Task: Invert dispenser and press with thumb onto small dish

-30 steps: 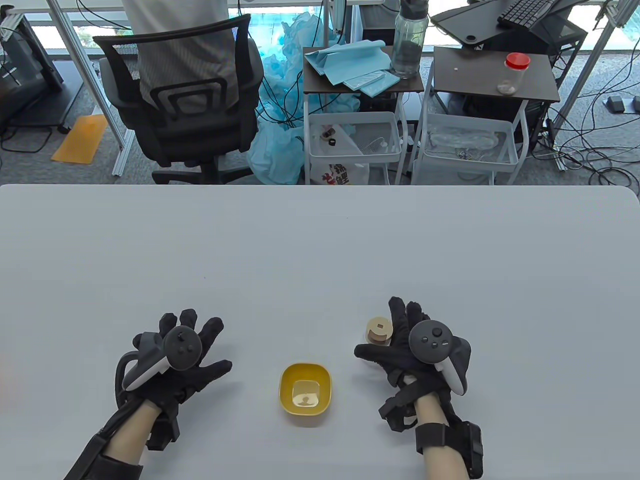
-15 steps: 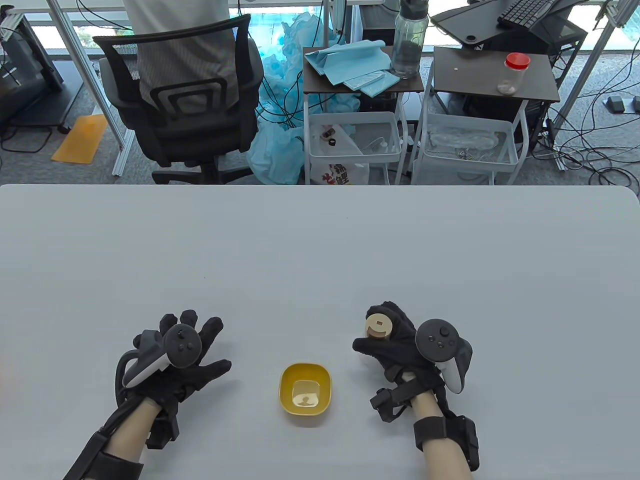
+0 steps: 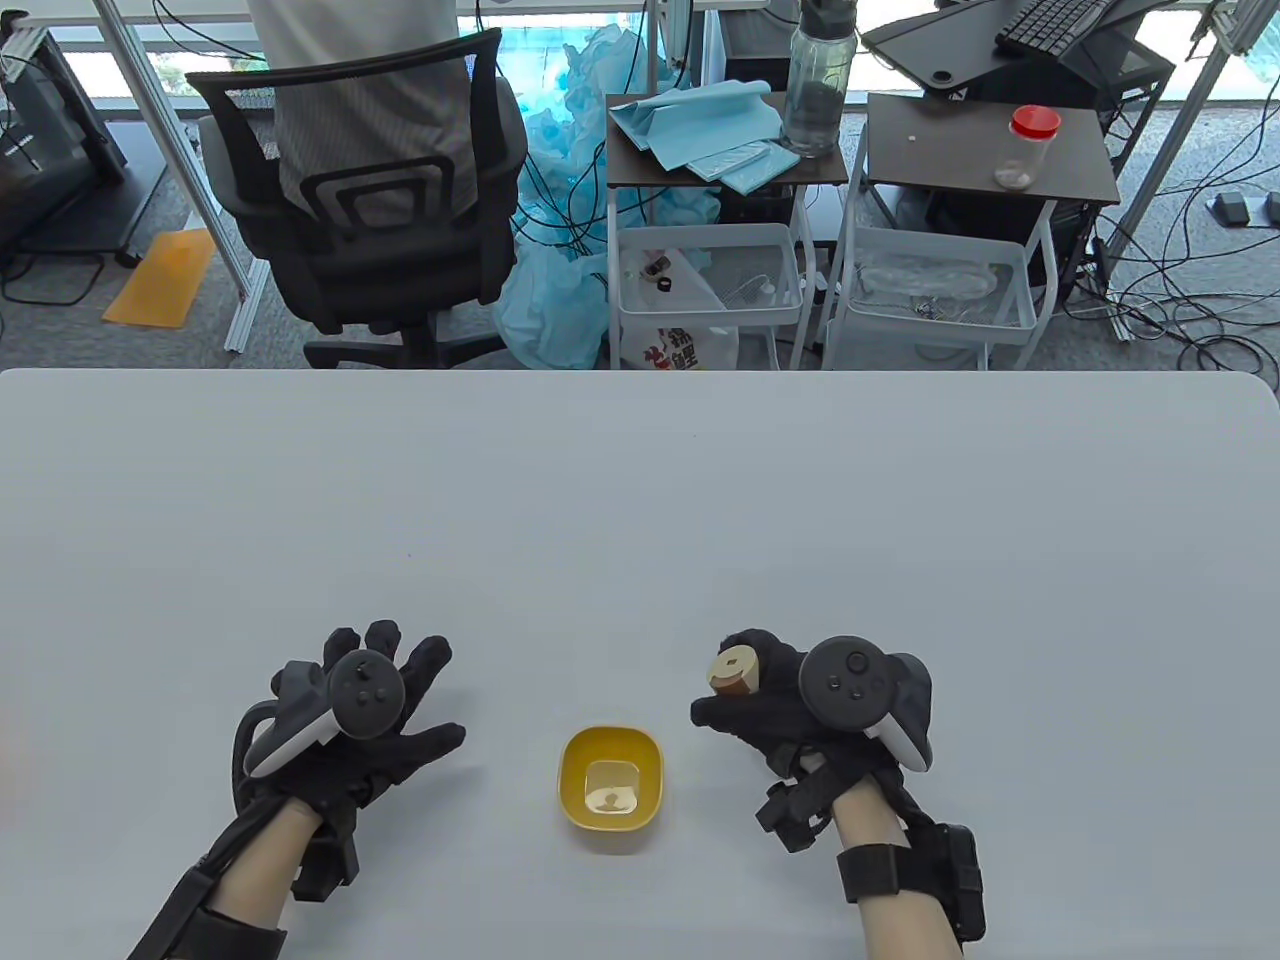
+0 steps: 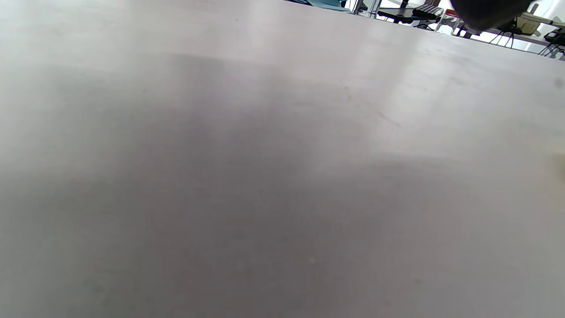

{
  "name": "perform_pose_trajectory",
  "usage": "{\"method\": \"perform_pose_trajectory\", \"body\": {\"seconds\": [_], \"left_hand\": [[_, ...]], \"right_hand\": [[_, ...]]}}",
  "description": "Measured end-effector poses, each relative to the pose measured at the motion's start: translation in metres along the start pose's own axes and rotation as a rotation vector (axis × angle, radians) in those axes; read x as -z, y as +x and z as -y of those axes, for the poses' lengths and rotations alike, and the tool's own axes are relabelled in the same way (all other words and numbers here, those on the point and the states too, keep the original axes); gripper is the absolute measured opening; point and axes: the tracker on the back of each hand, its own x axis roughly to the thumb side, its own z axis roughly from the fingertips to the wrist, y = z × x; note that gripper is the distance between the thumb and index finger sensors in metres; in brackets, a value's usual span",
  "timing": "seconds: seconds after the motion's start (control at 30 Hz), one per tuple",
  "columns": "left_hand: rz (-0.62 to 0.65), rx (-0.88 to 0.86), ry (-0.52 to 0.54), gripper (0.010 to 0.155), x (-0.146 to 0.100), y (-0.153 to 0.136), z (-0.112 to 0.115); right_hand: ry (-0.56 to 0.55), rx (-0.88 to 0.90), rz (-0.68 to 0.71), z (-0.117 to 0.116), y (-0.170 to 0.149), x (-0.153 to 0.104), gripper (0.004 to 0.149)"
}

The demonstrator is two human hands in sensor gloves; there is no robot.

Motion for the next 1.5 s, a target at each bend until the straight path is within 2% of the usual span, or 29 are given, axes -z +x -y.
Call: {"method": "perform_pose_trajectory", "body": {"seconds": [0.17,0.33,0.5,0.57,0.63,0.73,0.9,1.0,1.2,1.37,1.5], "left_hand": [[0.006,-0.006,0.002,0.082,-0.001,0.0,-0.001],[0.009,0.001,-0.012,0.082,-0.001,0.0,0.0],[0.008,0.004,-0.02,0.082,-0.001,0.001,0.0],[0.008,0.007,-0.024,0.082,-0.001,0.001,0.0],[0.007,0.008,-0.025,0.082,-0.001,0.001,0.0],[0.006,0.008,-0.028,0.082,-0.001,0.001,0.0],[0.009,0.01,-0.031,0.082,-0.001,0.001,0.0],[0.013,0.011,-0.036,0.082,-0.001,0.001,0.001],[0.008,0.006,-0.034,0.082,-0.001,-0.001,-0.001],[0.006,0.01,-0.034,0.082,-0.001,-0.001,-0.001],[0.005,0.007,-0.035,0.082,-0.001,-0.002,-0.001]], "right_hand": [[0.203,-0.18,0.015,0.006,0.037,0.01,0.085],[0.442,-0.445,0.02,0.002,0.078,0.024,0.085],[0.667,-0.744,0.006,-0.017,0.118,0.041,0.084],[0.793,-0.876,-0.039,-0.03,0.132,0.05,0.084],[0.912,-0.947,-0.093,-0.041,0.14,0.057,0.085],[0.996,-0.971,-0.149,-0.056,0.149,0.068,0.085],[1.051,-1.009,-0.166,-0.075,0.162,0.081,0.083],[1.077,-1.063,-0.17,-0.085,0.164,0.086,0.075],[1.081,-1.063,-0.158,-0.093,0.162,0.094,0.072],[1.05,-0.989,-0.124,-0.087,0.161,0.093,0.075],[0.919,-0.764,-0.053,-0.063,0.158,0.084,0.08]]}}
